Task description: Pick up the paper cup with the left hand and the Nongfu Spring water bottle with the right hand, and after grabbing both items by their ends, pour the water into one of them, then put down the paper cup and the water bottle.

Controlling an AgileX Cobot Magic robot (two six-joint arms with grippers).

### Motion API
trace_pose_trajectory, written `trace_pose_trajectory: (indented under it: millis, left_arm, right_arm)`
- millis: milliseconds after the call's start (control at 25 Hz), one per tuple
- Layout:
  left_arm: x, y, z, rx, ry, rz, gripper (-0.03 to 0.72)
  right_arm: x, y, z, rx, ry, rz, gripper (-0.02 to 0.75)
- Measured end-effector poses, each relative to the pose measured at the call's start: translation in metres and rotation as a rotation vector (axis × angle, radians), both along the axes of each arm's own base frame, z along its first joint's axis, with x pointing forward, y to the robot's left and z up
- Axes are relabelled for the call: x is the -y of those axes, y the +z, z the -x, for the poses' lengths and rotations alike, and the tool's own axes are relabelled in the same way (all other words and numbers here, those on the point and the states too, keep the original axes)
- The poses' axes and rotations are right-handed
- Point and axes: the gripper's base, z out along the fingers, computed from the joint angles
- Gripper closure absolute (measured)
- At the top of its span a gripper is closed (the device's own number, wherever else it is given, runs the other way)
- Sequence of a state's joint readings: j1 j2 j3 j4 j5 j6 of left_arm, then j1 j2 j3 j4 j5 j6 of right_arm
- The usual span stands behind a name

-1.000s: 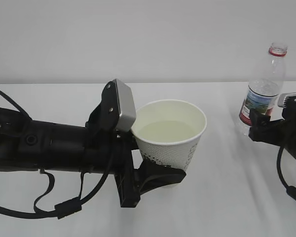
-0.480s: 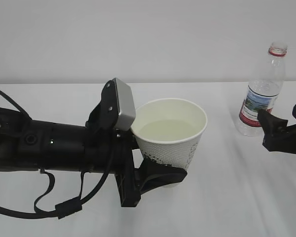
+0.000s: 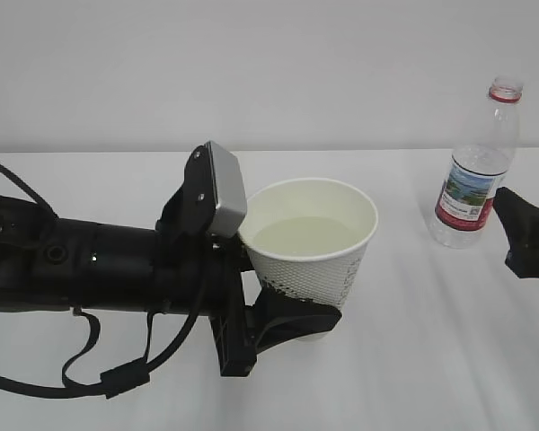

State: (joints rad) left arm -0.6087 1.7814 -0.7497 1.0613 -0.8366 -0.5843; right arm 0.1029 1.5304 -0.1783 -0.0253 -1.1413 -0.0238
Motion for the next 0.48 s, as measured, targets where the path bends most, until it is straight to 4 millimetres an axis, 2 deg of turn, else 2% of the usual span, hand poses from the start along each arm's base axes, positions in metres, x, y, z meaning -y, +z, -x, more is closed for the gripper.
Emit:
trace_pose_trajectory:
  millis: [480]
  left_arm:
    - [-0.0005, 0.0046, -0.0079, -0.041, 0.108, 0.065, 0.184]
  right_arm:
    - [0.0001, -0.0002, 0.0011, -0.002, 0.000, -0.002, 0.148]
